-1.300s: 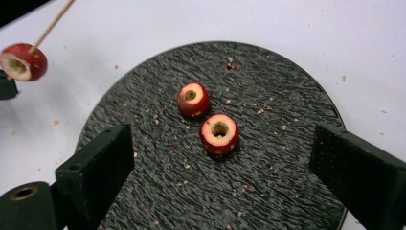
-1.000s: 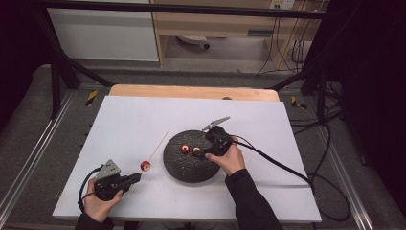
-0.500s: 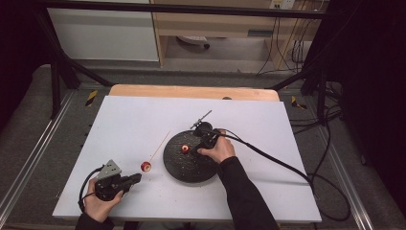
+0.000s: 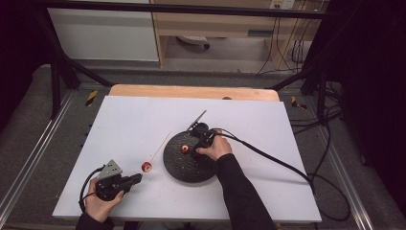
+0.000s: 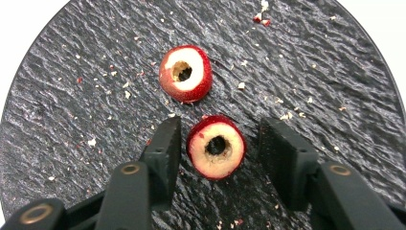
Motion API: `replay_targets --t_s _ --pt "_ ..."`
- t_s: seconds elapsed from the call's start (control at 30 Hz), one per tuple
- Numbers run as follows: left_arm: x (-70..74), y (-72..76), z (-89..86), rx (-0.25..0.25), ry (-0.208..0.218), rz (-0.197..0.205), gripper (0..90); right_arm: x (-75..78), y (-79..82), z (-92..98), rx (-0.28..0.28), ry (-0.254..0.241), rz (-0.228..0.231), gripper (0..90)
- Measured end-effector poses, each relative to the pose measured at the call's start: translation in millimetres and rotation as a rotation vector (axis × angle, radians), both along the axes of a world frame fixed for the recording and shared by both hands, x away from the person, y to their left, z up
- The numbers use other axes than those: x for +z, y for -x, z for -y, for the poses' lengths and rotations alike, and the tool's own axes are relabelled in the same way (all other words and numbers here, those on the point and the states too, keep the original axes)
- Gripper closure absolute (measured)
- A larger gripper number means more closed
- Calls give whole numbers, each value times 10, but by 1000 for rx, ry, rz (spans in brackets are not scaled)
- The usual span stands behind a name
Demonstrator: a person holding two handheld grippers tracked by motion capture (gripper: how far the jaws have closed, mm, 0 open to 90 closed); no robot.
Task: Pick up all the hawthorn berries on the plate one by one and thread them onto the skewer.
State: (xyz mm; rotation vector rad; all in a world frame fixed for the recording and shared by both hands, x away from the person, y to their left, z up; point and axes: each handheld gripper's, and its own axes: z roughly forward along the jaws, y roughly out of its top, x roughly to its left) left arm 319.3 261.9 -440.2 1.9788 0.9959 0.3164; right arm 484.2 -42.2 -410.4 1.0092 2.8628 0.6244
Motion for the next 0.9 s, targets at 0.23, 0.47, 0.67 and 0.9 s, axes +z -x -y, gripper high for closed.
replay_targets --t_s 0.23,0.47,0.67,0.9 --pt "-4 -4 -2 -1 -1 -1 883 -11 -13 3 6 1 -17 589" --pt "-5 -3 -3 -1 -1 -1 883 -6 -17 1 -20 1 -39 609" --pt "-5 -1 1 -1 0 -1 883 38 -4 20 -44 -17 -35 612" --pt "-4 1 4 -3 -2 0 883 136 53 62 -76 -63 -32 612"
